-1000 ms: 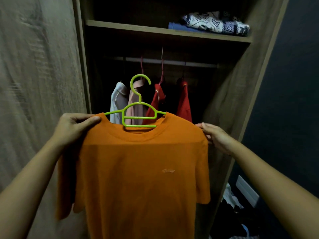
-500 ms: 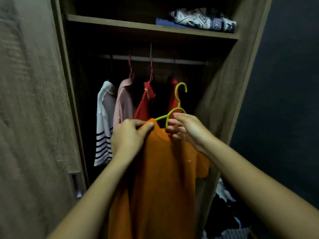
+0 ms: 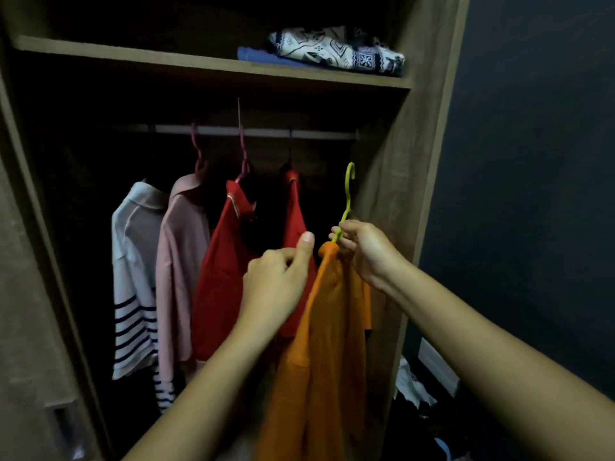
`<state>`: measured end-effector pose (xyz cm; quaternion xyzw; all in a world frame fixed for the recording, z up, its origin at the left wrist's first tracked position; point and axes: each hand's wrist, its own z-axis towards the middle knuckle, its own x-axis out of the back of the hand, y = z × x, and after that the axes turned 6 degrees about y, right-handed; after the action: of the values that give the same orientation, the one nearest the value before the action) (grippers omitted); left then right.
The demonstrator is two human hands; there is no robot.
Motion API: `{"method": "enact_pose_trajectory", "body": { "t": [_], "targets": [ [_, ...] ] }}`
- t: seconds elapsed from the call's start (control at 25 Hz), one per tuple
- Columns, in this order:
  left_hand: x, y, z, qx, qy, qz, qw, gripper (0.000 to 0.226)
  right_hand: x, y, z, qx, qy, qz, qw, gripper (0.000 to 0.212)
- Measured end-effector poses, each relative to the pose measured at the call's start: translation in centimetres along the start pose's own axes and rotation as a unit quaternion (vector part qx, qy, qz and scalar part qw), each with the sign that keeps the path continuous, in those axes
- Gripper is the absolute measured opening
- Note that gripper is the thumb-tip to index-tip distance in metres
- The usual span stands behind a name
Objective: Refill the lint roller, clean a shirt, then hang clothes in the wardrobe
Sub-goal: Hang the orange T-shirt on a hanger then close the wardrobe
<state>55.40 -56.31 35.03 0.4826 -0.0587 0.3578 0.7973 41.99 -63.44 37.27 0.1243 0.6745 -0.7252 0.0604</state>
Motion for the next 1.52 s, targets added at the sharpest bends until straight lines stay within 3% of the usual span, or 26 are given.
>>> {"method": "enact_pose_trajectory", "body": {
  "t": [0.16, 0.32, 0.44, 0.56, 0.72, 0.92, 1.08, 1.24, 1.32, 1.4, 1.52],
  "targets": [
    [-3.7, -0.3, 7.1, -0.036, 0.059, 0.026, 0.997, 0.033, 1.0, -0.9, 3.1, 0.02, 0.007, -0.132, 0.991, 0.009],
    [-8.3, 0.3, 15.6, 0.005, 0.095, -0.005, 0.995, 0.051, 1.5, -1.6, 7.9, 0.105, 0.051, -0.25, 0.961, 0.026],
    [-11.0, -0.3, 19.2, 0.077, 0.026, 0.022, 0.996, 0.066, 1.1, -2.2, 11.8, 0.119, 0.046, -0.247, 0.961, 0.026],
    [-11.6, -1.6, 20.2, 0.093, 0.044, 0.045, 0.994, 0.039, 0.3, -3.5, 14.0, 0.124, 0.015, -0.245, 0.961, 0.025],
    [-10.6, -3.7, 21.0, 0.058, 0.08, 0.065, 0.993, 0.031, -1.9, -5.5, 17.7, 0.146, 0.003, -0.276, 0.95, 0.025],
    [-10.1, -3.8, 21.4, 0.012, 0.029, 0.06, 0.998, 0.029, -4.9, -7.3, 21.6, 0.171, 0.01, -0.318, 0.933, 0.019],
    [-9.1, -3.9, 21.5, 0.009, 0.028, 0.06, 0.998, 0.03, -5.3, -5.4, 24.2, 0.151, 0.011, -0.309, 0.939, 0.019],
    [-8.6, -3.9, 21.5, 0.008, 0.024, 0.059, 0.998, 0.03, -5.1, -3.9, 25.6, 0.131, 0.024, -0.315, 0.94, 0.036],
    [-8.4, -4.2, 21.4, 0.002, 0.022, 0.053, 0.998, 0.03, -5.0, -4.4, 23.5, 0.134, 0.03, -0.411, 0.901, 0.044],
    [-8.4, -4.4, 21.2, -0.008, 0.03, 0.058, 0.998, 0.029, -4.8, -4.2, 21.4, 0.141, 0.033, -0.533, 0.833, 0.059],
    [-8.5, -4.6, 21.1, -0.016, 0.041, 0.08, 0.996, 0.03, -4.3, -2.1, 18.8, 0.184, 0.046, -0.618, 0.763, 0.081]
  ]
}}
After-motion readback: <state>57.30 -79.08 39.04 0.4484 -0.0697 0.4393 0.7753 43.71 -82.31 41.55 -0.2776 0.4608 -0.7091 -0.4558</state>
